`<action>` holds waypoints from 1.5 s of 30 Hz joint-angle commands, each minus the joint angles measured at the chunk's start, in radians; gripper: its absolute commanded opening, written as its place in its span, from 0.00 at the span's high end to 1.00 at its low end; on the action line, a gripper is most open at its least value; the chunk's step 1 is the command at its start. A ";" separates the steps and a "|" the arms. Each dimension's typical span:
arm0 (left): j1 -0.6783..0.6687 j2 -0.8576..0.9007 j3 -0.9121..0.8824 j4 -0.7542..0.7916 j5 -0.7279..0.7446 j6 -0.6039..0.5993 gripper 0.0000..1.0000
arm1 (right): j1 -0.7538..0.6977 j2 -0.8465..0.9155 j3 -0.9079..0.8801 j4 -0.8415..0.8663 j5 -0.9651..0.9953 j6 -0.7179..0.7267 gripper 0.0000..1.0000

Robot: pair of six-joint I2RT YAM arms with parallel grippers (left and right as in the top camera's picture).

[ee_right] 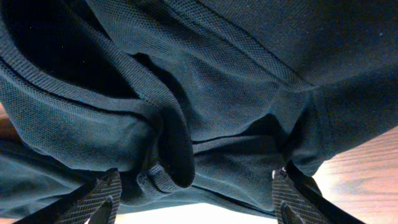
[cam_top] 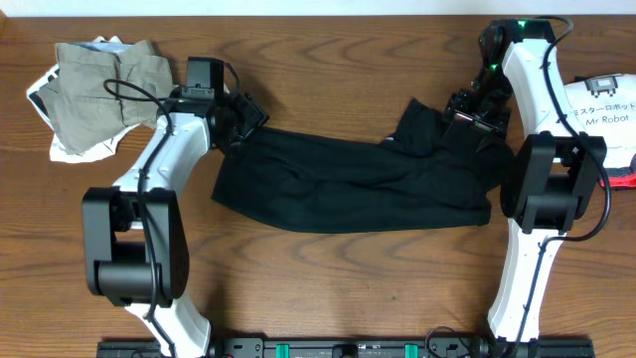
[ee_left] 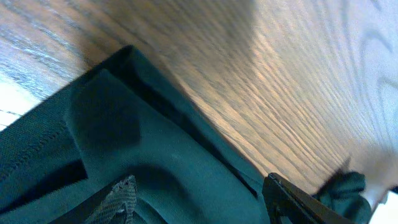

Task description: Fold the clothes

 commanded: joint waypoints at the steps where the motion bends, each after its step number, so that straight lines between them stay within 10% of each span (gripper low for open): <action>1: 0.002 0.053 0.011 0.013 -0.032 -0.042 0.32 | 0.014 -0.037 0.019 0.000 -0.011 -0.031 0.25; 11: 0.002 0.130 0.011 0.051 -0.035 -0.033 0.32 | 0.018 -0.037 0.018 -0.014 0.024 -0.055 0.26; 20: 0.003 0.130 0.011 0.049 -0.034 -0.027 0.93 | 0.018 -0.037 0.018 -0.017 0.024 -0.055 0.28; 45: 0.005 -0.194 0.011 -0.224 -0.099 0.128 0.94 | 0.019 -0.092 0.018 -0.039 0.066 -0.039 0.41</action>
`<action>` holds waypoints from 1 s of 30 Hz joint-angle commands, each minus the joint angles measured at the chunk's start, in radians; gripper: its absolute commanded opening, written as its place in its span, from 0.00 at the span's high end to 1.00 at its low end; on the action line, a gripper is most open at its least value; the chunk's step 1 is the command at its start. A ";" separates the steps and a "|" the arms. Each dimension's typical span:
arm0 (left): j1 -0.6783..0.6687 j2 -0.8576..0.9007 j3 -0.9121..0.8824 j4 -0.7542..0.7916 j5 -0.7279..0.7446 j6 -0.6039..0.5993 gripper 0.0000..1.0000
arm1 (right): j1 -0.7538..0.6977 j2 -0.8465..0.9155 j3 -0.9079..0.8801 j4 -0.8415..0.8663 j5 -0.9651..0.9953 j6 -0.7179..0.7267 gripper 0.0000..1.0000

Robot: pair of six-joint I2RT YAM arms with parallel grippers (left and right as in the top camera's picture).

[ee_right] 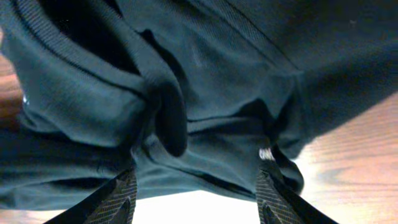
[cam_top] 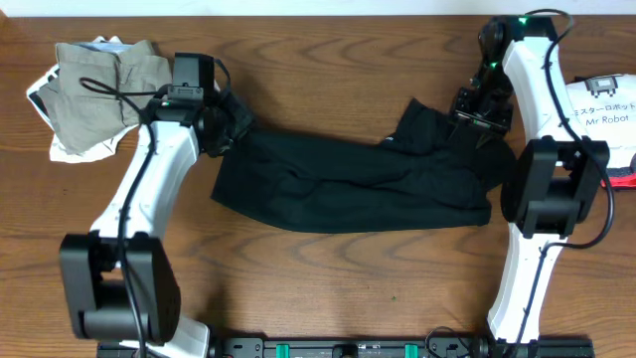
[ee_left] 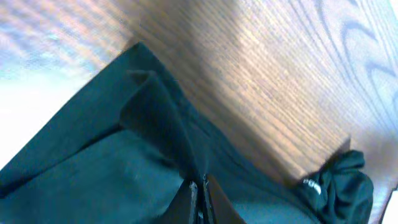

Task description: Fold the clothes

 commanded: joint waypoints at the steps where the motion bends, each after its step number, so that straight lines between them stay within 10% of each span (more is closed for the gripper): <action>1: 0.004 -0.007 0.007 -0.055 -0.032 0.032 0.94 | 0.005 -0.044 0.018 -0.015 0.030 0.005 0.41; 17: 0.145 -0.007 0.006 -0.321 -0.109 0.070 0.94 | 0.008 -0.044 0.019 -0.064 0.035 0.003 0.42; 21: 0.163 -0.007 0.006 -0.350 -0.105 0.137 0.68 | 0.009 -0.044 0.018 -0.063 0.016 0.002 0.41; 30: 0.166 -0.007 0.006 -0.362 -0.080 0.158 0.73 | 0.058 -0.044 0.019 -0.060 0.015 0.003 0.41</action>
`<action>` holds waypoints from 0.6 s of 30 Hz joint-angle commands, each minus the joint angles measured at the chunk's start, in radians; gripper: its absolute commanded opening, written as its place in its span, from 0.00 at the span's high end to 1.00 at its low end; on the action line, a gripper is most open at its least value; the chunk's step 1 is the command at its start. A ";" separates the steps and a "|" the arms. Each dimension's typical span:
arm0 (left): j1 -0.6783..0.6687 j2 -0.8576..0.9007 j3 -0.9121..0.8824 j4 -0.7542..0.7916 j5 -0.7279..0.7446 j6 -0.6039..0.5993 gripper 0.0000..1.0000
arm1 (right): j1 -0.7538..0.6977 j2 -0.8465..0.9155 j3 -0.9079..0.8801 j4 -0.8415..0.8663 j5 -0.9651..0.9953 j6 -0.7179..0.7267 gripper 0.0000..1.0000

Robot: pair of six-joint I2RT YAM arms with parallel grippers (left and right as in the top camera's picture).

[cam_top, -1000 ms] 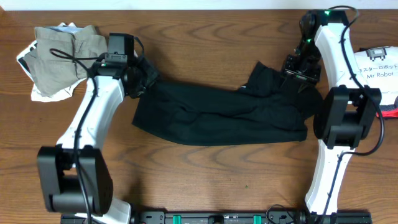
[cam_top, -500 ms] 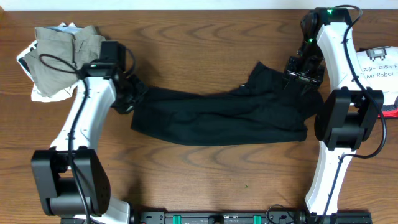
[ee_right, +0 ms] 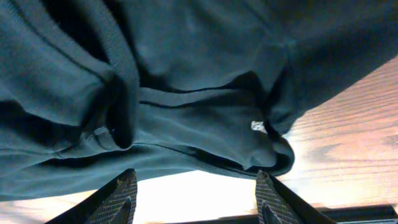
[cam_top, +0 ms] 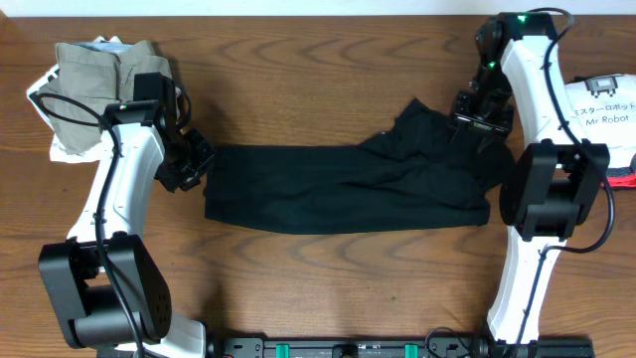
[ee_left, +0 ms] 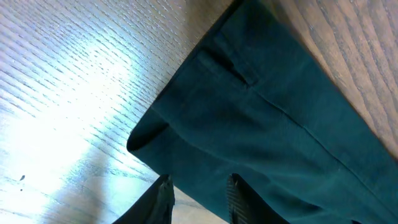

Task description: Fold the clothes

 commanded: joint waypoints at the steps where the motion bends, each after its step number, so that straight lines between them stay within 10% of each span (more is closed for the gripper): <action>1: 0.003 -0.005 0.007 0.003 0.055 0.031 0.77 | 0.033 -0.027 0.018 0.008 -0.020 0.003 0.41; 11: -0.103 -0.009 0.003 0.071 0.263 0.153 0.89 | 0.116 -0.027 0.018 0.169 -0.262 -0.065 0.39; 18: -0.211 -0.005 -0.005 0.102 0.262 0.185 0.94 | 0.199 -0.026 0.015 0.216 -0.280 -0.085 0.77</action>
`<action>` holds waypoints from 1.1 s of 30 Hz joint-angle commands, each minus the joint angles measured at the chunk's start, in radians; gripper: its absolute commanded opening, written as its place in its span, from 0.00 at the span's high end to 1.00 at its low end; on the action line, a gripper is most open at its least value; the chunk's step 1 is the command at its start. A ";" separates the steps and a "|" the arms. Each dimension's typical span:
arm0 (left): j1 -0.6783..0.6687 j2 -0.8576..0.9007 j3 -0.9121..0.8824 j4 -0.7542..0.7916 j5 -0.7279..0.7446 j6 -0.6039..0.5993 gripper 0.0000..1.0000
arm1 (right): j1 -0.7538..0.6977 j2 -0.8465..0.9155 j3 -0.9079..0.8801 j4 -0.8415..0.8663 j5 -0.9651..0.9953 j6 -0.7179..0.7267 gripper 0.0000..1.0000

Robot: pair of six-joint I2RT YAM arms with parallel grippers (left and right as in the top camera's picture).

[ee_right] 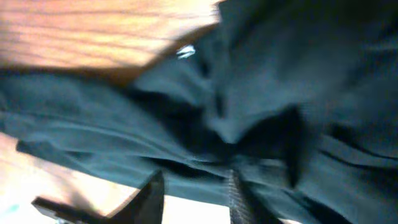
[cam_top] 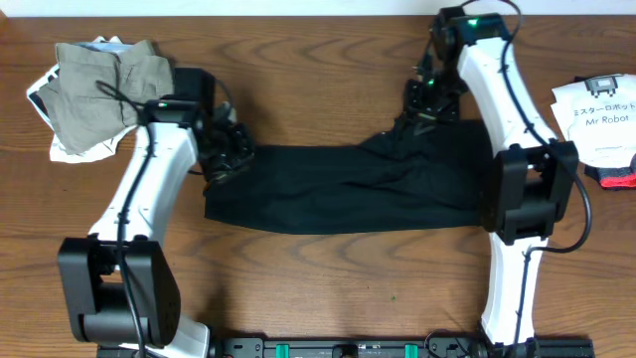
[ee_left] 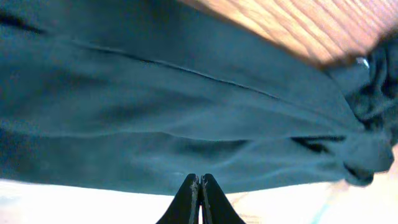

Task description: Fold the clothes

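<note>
A dark green garment [cam_top: 338,189] lies spread in a long band across the table's middle, bunched at its upper right [cam_top: 402,134]. My left gripper [cam_top: 231,151] is at the garment's upper left corner. In the left wrist view its fingers [ee_left: 200,186] are pressed together, tips at the cloth's edge [ee_left: 186,124]. My right gripper [cam_top: 419,107] hovers over the bunched part. It is open in the right wrist view [ee_right: 193,186], with blurred cloth [ee_right: 261,99] filling the frame behind the fingers.
A stack of folded khaki clothes [cam_top: 99,85] on white paper sits at the back left. At the right edge are a printed sheet [cam_top: 596,104] and a red and black item [cam_top: 621,171]. Bare wood lies in front of the garment.
My left gripper was open beside the garment's left end; it is now shut at the upper left corner. My right gripper has shifted left, from the right end to the bunched part, still open.
At first both grippers were open, at the garment's upper left corner and right end. Then the left was shut on a fold there. Later the left end lay pulled out flat with the left gripper open beside it. Now the left is shut again and the right is further left.
</note>
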 commanded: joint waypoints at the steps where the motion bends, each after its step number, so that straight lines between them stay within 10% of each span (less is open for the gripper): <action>1: -0.037 -0.003 -0.006 0.022 0.016 0.038 0.94 | 0.047 -0.027 0.011 0.021 -0.038 -0.027 0.80; 6: -0.066 0.019 -0.008 0.071 0.017 0.038 0.94 | 0.084 -0.026 -0.034 0.092 -0.075 -0.023 0.99; 33: -0.169 0.323 -0.010 0.221 -0.071 0.004 0.94 | 0.148 -0.026 -0.321 0.278 0.010 -0.021 0.97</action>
